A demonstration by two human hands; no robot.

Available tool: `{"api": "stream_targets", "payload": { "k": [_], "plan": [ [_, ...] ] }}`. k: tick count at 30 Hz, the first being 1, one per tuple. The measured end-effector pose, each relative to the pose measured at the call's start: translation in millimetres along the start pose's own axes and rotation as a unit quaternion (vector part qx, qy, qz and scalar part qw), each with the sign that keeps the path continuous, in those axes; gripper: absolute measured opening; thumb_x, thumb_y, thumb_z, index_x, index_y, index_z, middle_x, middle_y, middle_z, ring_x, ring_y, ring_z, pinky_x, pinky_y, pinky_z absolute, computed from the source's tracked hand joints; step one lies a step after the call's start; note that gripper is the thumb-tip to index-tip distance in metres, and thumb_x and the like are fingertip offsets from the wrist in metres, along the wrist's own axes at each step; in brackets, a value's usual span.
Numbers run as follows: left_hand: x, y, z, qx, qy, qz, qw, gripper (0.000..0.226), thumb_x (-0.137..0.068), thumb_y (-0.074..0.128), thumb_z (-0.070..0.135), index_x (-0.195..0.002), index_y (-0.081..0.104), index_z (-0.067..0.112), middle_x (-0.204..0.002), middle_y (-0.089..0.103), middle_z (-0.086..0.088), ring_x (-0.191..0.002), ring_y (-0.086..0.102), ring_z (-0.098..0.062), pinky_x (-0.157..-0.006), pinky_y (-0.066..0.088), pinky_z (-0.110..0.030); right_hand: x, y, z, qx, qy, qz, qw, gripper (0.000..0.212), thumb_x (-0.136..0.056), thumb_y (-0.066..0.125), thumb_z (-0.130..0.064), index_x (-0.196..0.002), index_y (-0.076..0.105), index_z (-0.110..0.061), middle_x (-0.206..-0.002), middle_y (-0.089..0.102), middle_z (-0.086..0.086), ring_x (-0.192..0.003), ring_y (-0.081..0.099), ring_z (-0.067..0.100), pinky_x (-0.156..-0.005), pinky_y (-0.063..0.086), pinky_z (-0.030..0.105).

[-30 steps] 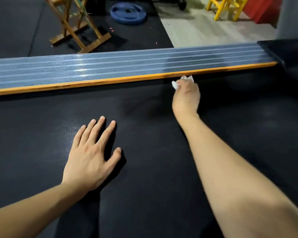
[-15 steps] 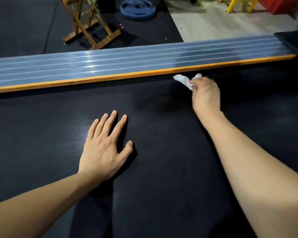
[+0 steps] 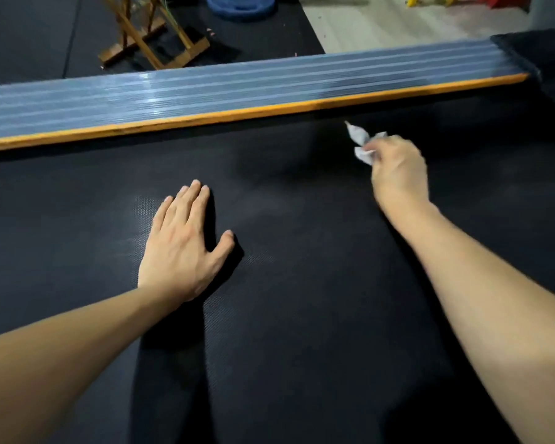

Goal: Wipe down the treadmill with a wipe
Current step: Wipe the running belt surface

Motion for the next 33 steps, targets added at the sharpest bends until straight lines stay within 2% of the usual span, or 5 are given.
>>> {"api": "stream_targets", "payload": {
  "k": [6, 18, 24, 28, 33],
  "plan": [
    [0.0, 1.9, 0.4, -0.020, -0.003, -0.010, 1.000, 0.088, -0.090, 0.033, 0.063, -0.159, 0.030, 0.009, -0.168, 0.024, -0.008, -0.157, 0.016, -0.021, -0.129, 0.006, -0.038, 4.1, -4.1, -8.2, -0.012, 0.021, 0.002, 1.000, 0.030, -0.097, 0.058, -0.034, -0.111, 0.065, -0.008, -0.113, 0.062, 0.011, -0.104, 0.057, 0.027, -0.081, 0.040, 0.032],
    [2.6, 7.3, 1.8, -0.073, -0.002, -0.012, 0.997, 0.089, -0.091, 0.020, 0.064, -0.162, 0.020, 0.009, -0.171, 0.016, -0.008, -0.158, 0.011, -0.022, -0.129, 0.007, -0.041, 10.4, 8.3, 3.7, -0.017, 0.000, 0.035, 0.999, 0.033, -0.099, 0.043, 0.002, -0.123, 0.064, -0.005, -0.121, 0.062, 0.017, -0.106, 0.058, 0.035, -0.082, 0.042, 0.035],
    [16.4, 1.9, 21.6, -0.101, -0.106, -0.025, 0.989, 0.082, -0.100, 0.016, 0.057, -0.162, 0.017, 0.003, -0.170, 0.014, -0.016, -0.157, 0.015, -0.032, -0.128, 0.009, -0.044, 33.6, 29.2, -82.1, -0.152, 0.095, 0.017, 0.984, 0.044, -0.107, 0.042, -0.029, -0.084, 0.073, -0.009, -0.075, 0.066, -0.001, -0.071, 0.057, 0.024, -0.057, 0.036, 0.014],
    [78.3, 6.1, 53.5, -0.055, -0.146, -0.026, 0.987, 0.083, -0.100, 0.018, 0.056, -0.162, 0.010, 0.002, -0.170, 0.007, -0.018, -0.158, 0.006, -0.031, -0.128, 0.006, -0.047, 88.5, 58.5, -201.2, -0.188, -0.263, -0.183, 0.928, 0.040, -0.094, 0.042, -0.020, -0.120, 0.072, -0.014, -0.106, 0.072, 0.006, -0.095, 0.062, 0.022, -0.087, 0.047, 0.028],
    [87.2, 1.3, 51.7, -0.043, -0.151, -0.035, 0.987, 0.084, -0.099, 0.029, 0.057, -0.164, 0.008, 0.009, -0.172, 0.005, -0.012, -0.159, 0.003, -0.028, -0.128, 0.007, -0.048, -4.2, 28.7, -35.1, -0.092, -0.135, -0.032, 0.986, 0.042, -0.085, 0.047, -0.005, -0.116, 0.074, -0.012, -0.118, 0.072, 0.008, -0.109, 0.066, 0.028, -0.096, 0.044, 0.024]
  ]
}}
Point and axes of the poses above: each hand's wrist, its own x-axis away from the middle knuckle, its own y-axis out of the palm, z = x × y, the point moved 4 cm from there along -x, towards the middle knuckle
